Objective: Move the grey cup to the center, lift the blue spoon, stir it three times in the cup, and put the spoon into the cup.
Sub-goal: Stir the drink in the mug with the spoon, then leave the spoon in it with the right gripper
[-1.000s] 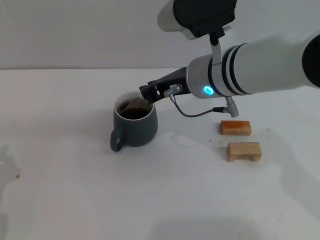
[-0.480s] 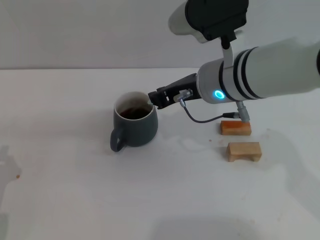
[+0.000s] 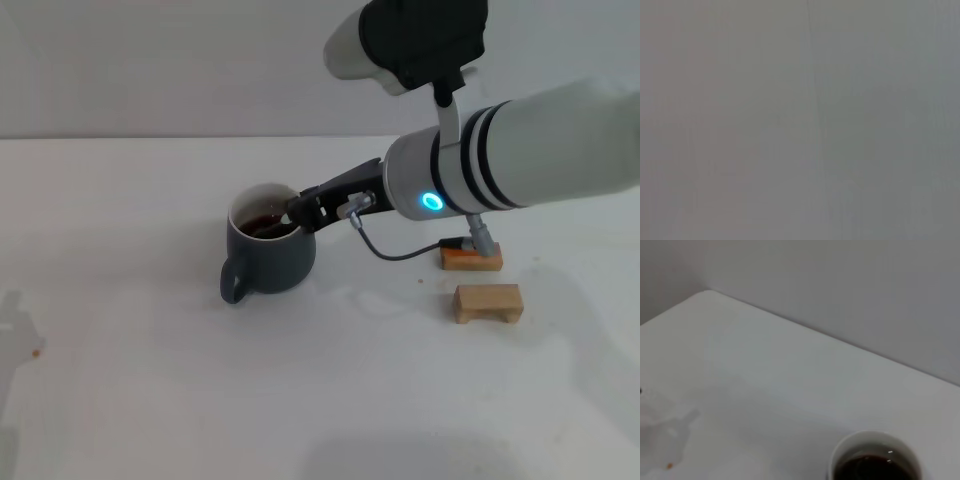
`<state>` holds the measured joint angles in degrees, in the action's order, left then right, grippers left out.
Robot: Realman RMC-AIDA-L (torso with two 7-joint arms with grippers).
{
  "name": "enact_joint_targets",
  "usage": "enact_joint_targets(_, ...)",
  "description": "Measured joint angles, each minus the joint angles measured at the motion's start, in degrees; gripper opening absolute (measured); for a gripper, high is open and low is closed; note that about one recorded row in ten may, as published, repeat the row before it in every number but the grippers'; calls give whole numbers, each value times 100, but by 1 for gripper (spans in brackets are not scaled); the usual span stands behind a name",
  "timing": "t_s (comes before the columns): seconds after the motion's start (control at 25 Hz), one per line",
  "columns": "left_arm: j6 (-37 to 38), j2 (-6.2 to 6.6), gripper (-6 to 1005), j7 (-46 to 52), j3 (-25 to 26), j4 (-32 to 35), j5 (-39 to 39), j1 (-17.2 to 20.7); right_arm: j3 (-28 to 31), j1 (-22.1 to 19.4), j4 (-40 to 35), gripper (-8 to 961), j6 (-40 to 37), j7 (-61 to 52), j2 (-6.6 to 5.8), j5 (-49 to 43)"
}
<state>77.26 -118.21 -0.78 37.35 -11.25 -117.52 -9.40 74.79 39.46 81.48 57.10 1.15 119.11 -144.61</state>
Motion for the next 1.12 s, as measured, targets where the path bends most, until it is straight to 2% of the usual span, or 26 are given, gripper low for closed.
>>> enact_joint_targets(0.72, 30, 4, -2, 0, 27, 9, -7, 13, -245, 520, -742, 163, -646, 4, 16, 161)
enact_joint_targets(1.12, 15, 9, -1, 60, 28, 27, 27, 25, -47, 558, -1000, 163, -739, 186, -16, 97)
